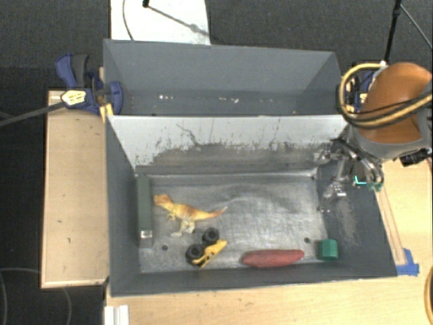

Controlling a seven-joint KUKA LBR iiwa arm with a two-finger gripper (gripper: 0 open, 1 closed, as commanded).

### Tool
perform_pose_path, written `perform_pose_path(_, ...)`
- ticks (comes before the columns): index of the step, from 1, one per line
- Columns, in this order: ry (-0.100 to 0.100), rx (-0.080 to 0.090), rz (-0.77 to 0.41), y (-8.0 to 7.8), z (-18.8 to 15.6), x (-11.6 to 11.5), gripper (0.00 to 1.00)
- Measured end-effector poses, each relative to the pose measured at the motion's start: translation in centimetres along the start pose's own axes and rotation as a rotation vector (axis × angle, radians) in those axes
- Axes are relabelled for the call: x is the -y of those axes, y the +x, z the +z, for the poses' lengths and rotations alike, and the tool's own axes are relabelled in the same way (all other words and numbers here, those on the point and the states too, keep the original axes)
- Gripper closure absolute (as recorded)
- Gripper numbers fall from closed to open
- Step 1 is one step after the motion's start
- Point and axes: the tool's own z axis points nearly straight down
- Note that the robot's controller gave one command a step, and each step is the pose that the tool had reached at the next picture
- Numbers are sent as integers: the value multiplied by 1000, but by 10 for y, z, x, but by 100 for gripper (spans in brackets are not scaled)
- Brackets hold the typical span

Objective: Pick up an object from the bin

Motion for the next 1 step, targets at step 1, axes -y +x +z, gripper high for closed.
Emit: perform_pose_path(1,1,3,-3,-1,-1,0,0)
